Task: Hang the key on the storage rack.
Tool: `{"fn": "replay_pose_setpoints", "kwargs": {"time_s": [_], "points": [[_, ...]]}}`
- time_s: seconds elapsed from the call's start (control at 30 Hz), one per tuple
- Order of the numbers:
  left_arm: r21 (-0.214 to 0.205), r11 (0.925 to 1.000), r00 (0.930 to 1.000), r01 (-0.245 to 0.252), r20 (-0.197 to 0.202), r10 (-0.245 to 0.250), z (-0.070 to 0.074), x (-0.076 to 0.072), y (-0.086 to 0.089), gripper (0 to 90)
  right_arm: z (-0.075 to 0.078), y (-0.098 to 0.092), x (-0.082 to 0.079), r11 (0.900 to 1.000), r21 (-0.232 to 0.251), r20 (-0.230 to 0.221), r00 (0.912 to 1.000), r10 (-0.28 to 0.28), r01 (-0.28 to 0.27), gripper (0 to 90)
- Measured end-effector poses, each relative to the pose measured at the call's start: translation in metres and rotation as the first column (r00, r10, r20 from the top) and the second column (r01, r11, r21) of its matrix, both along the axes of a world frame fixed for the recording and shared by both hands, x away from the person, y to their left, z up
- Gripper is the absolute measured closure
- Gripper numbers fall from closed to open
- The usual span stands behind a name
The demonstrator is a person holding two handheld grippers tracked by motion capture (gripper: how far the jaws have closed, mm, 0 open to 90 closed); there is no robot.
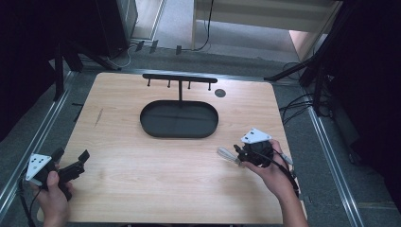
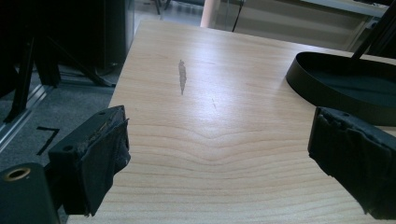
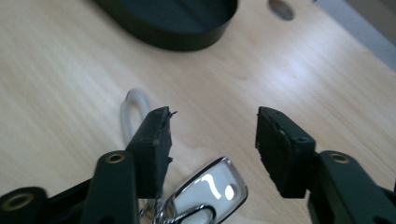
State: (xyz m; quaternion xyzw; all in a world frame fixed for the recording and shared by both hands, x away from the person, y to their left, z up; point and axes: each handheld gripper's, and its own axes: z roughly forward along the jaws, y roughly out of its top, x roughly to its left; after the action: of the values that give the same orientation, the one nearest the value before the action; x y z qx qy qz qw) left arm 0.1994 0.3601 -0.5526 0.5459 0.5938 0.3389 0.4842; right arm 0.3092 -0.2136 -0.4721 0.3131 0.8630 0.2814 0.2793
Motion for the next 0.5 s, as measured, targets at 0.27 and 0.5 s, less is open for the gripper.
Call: {"fn": "replay_pose_setpoints", "kwargs": {"time_s": [0.27,0.5], "points": [[-0.001,1.0,1.0,-0.001,0.001,0.001,0.0,0.0,0.0,5.5,-0.007,0.005,-0.004,0.9932,-0.092,-0.073,0.9952,0.065,-0.072,63.2],[-0.001,1.0,1.0,-0.001,0.001,0.001,0.0,0.0,0.0,5.5,-0.014,0.007,-0.004,0.9826,-0.151,-0.157,0.9841,0.084,-0.108,67.0]]}}
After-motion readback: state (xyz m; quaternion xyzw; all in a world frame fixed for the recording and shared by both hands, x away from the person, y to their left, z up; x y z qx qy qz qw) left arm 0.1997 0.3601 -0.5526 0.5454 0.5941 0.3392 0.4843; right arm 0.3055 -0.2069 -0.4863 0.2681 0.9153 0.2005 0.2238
